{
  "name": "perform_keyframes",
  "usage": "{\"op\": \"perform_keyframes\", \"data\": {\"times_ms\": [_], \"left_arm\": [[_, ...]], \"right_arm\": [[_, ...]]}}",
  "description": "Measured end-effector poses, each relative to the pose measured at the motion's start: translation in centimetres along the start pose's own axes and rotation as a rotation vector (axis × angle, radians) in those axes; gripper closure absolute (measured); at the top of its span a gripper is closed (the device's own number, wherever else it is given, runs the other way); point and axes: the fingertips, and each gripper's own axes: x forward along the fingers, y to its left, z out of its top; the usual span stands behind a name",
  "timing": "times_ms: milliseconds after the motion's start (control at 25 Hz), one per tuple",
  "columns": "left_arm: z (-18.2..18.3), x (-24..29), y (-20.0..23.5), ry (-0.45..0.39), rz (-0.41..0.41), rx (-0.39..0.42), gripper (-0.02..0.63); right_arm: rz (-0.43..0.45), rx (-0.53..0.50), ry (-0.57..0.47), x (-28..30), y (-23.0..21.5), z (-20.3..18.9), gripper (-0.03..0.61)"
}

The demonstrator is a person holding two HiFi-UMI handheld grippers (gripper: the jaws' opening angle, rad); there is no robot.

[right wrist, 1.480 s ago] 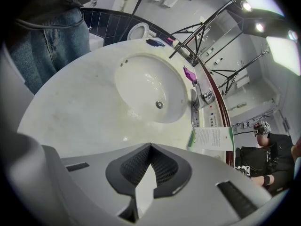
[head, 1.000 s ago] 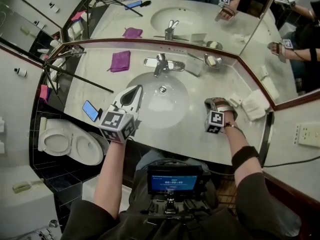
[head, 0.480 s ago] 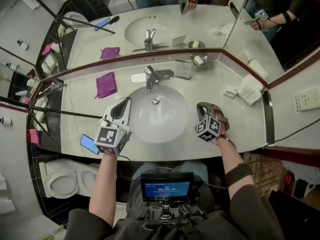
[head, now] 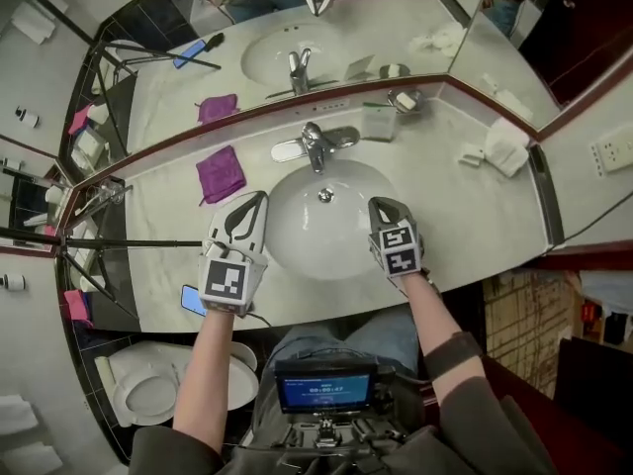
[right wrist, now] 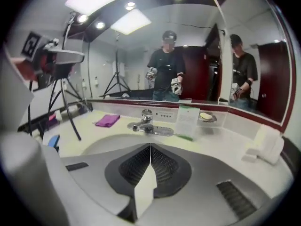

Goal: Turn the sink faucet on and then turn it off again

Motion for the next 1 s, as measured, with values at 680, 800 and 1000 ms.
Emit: {"op": "perform_keyframes", "data": {"times_ms": [680,800,1000], "left_arm": [[-3.9,1.3,0.2,0.049,-0.022,-0.03,0.612],[-4.3,1.5,0.6,0.053,-0.022,-0.033,0.612],[-5.1,2.0,0.7,0.059,-0.03,-0.036,0.612]], "right_arm": [[0.183,0.704,-0.093,12.2,1.5,5.6,0.395],[0.178,0.759,-0.106,13.7,0.8,6.3,0.394],[0.193,0.839,-0.131,15.6,0.6,7.2,0.393]]}}
